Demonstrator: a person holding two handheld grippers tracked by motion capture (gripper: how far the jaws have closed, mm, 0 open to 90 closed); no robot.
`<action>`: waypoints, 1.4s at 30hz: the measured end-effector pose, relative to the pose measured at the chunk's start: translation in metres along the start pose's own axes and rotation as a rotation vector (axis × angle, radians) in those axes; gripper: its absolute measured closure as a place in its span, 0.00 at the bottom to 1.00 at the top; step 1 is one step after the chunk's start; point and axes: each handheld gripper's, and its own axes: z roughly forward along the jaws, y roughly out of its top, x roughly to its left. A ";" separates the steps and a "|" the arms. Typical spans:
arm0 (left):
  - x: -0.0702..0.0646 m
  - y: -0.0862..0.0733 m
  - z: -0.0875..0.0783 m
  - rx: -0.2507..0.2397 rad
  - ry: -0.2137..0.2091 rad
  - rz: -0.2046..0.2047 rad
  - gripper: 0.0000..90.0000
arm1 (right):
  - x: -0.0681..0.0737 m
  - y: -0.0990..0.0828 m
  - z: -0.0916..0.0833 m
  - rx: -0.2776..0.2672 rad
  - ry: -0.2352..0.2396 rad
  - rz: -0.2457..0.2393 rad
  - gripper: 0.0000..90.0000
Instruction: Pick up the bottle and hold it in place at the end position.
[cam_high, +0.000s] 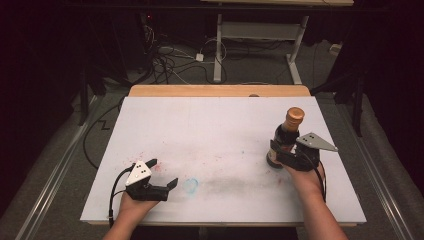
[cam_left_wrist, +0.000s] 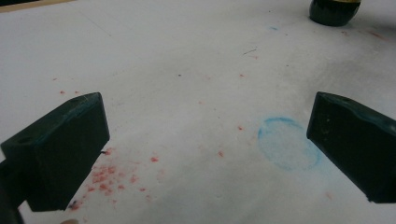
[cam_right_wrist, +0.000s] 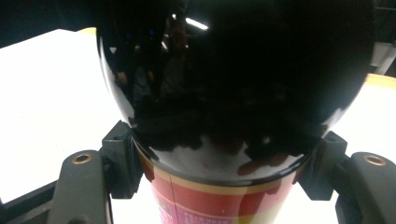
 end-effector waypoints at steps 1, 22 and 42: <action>0.000 0.000 0.000 0.001 -0.001 0.000 0.00 | 0.000 0.001 0.000 0.004 0.002 -0.003 0.36; 0.000 0.000 0.000 0.001 0.000 -0.002 0.00 | 0.030 0.026 0.020 -0.013 0.082 -0.022 0.36; 0.000 0.000 -0.001 0.000 -0.009 -0.006 0.00 | 0.088 0.051 0.071 -0.021 0.207 -0.094 0.36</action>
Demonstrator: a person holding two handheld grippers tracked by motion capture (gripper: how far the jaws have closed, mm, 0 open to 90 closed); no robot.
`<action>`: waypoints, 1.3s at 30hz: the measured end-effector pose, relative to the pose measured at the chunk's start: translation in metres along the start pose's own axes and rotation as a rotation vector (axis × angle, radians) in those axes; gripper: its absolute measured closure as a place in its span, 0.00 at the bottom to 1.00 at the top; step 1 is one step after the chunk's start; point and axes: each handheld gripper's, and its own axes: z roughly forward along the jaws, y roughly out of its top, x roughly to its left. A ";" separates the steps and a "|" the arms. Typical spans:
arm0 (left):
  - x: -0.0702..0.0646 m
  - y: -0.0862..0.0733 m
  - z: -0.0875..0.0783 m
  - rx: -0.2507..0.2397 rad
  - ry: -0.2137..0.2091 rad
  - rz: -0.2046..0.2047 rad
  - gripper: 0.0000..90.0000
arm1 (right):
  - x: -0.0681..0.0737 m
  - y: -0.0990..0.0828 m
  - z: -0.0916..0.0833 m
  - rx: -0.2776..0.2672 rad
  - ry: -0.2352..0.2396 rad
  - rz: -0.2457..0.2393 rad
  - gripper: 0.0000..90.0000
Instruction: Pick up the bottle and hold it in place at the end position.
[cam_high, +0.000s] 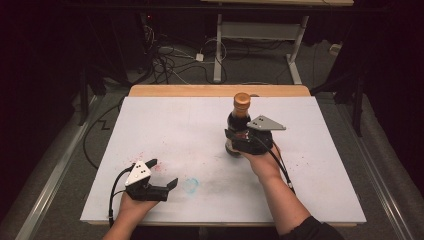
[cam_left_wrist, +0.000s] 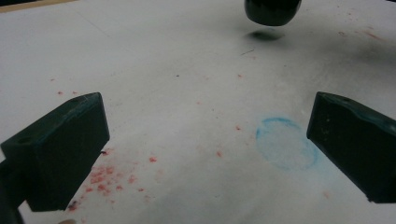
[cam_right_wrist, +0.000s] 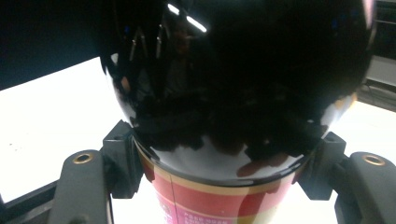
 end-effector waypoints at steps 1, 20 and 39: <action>0.000 0.000 0.000 0.000 0.000 0.000 0.00 | 0.002 0.001 0.003 0.000 0.006 -0.001 0.36; 0.000 0.000 -0.001 0.001 -0.006 -0.003 0.00 | 0.021 -0.001 0.039 0.042 0.054 -0.017 0.35; 0.000 0.000 0.000 -0.001 -0.005 0.000 0.00 | 0.022 -0.011 0.040 0.016 0.057 -0.008 0.34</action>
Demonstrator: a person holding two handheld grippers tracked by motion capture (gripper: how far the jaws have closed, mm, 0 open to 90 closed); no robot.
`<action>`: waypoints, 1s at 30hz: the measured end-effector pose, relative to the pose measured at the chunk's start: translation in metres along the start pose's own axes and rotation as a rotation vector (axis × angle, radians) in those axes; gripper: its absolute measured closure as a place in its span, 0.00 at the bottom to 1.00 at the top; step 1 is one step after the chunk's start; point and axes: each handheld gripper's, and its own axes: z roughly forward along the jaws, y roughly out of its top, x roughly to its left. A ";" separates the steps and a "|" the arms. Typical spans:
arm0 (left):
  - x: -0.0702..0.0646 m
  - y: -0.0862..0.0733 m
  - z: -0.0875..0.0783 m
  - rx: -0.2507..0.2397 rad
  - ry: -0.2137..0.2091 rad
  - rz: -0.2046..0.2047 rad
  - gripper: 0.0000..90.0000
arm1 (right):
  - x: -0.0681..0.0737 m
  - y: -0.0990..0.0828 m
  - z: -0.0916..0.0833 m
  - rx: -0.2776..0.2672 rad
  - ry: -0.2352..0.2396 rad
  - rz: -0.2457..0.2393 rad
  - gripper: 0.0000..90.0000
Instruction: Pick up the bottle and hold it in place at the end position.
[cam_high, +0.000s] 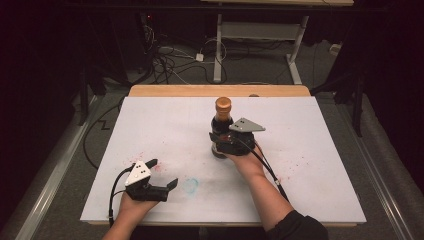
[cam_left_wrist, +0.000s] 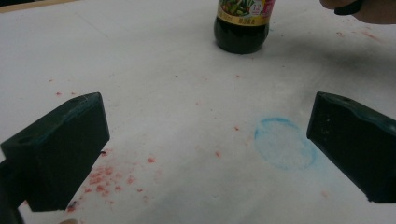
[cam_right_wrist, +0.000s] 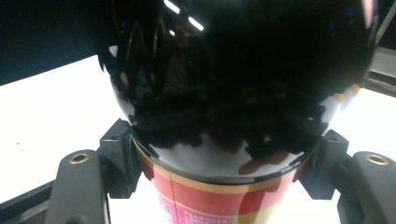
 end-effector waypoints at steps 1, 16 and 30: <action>0.000 0.000 0.000 -0.001 0.000 0.000 0.00 | 0.000 0.000 0.000 -0.001 -0.001 -0.001 0.34; 0.000 0.000 0.000 0.003 0.001 0.001 0.00 | -0.007 -0.001 -0.002 0.055 0.011 0.027 0.15; -0.001 0.010 0.004 -0.006 0.007 -0.047 0.00 | -0.011 -0.020 -0.057 0.016 0.013 0.042 0.13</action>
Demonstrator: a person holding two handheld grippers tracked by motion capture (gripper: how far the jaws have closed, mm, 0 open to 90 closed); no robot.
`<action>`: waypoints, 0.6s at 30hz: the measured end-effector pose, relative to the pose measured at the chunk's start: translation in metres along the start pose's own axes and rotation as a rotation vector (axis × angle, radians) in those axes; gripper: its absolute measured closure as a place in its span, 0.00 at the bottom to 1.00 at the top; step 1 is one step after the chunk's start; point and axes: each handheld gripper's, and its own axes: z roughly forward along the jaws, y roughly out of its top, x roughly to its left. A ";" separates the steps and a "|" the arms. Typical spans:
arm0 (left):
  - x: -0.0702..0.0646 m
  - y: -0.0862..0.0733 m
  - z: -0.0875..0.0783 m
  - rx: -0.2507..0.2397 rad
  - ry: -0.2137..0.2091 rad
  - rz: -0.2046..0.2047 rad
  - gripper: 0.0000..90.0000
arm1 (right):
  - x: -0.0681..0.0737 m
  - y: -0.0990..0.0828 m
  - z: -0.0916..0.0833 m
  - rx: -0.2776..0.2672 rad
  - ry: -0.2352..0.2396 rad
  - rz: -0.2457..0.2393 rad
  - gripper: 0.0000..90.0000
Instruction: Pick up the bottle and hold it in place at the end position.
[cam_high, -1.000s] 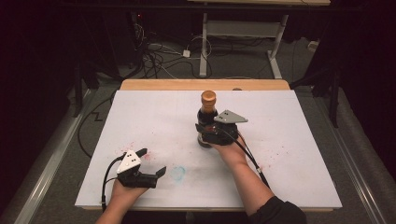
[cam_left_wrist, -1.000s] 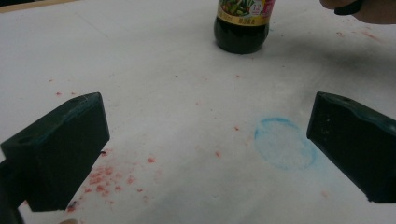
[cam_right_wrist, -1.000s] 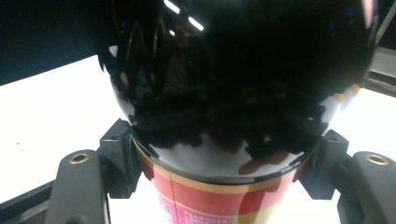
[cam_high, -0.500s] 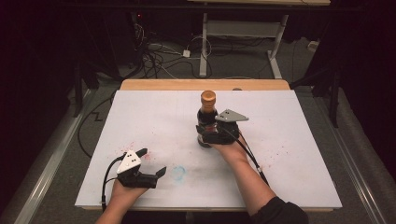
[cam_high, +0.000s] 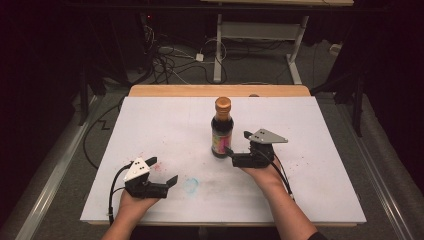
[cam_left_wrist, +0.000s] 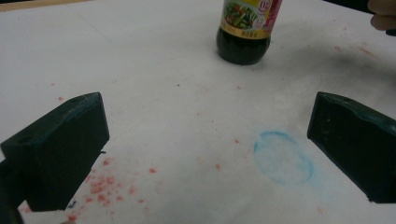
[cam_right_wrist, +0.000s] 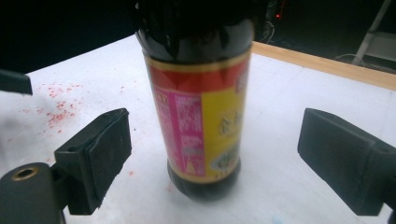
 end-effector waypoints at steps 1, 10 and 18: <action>-0.001 0.002 0.002 0.000 -0.002 -0.002 0.00 | -0.001 -0.001 -0.003 -0.003 0.000 0.002 0.14; -0.011 0.007 0.032 0.017 -0.023 -0.006 0.00 | -0.011 -0.003 -0.018 -0.019 -0.001 0.013 0.22; -0.023 0.012 0.059 0.054 -0.058 -0.038 0.00 | -0.021 -0.005 -0.031 -0.019 -0.018 0.033 0.40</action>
